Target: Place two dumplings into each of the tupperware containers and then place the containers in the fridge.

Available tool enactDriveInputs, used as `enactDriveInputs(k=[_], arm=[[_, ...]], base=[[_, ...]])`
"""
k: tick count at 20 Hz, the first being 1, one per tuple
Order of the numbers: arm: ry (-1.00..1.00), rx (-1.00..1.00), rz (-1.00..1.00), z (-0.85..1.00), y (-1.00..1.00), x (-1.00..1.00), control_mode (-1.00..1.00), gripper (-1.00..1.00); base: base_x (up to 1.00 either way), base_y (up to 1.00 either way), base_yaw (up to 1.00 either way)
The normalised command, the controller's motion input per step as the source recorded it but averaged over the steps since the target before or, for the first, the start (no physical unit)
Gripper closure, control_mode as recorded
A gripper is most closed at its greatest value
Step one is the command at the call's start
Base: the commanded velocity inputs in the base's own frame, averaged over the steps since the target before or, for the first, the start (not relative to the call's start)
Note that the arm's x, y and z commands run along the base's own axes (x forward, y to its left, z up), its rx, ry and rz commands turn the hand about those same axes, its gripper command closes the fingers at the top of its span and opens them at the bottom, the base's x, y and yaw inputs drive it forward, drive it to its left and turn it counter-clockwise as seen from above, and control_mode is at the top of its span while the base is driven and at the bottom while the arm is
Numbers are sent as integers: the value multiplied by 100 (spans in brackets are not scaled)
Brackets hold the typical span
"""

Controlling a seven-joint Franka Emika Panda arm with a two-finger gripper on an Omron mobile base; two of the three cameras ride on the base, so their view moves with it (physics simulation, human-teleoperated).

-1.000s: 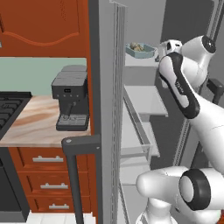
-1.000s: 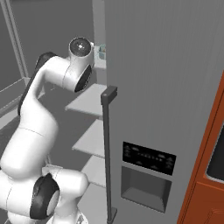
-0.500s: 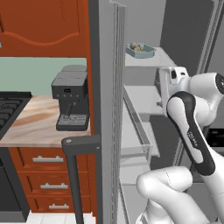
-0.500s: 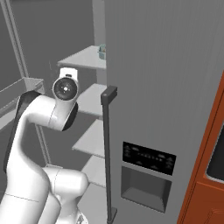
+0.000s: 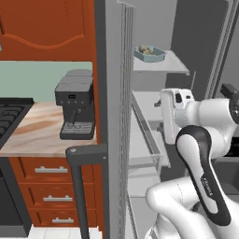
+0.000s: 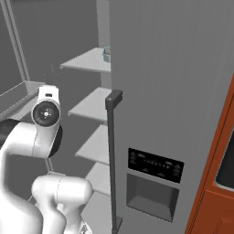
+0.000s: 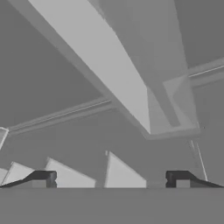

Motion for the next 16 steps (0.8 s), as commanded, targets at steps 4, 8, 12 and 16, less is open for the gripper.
enactDriveInputs(k=[4, 8, 12, 16], arm=[[0, 5, 19, -15, 71, -28, -100, -100], [1, 3, 18, -33, 64, -14, -100, -100], [1, 9, 9, -68, 31, -16, -100, -100], [-3, 6, 5, -41, 11, -14, -100, -100]], base=[[0, 0, 0], [0, 0, 0], [0, 0, 0], [0, 0, 0]])
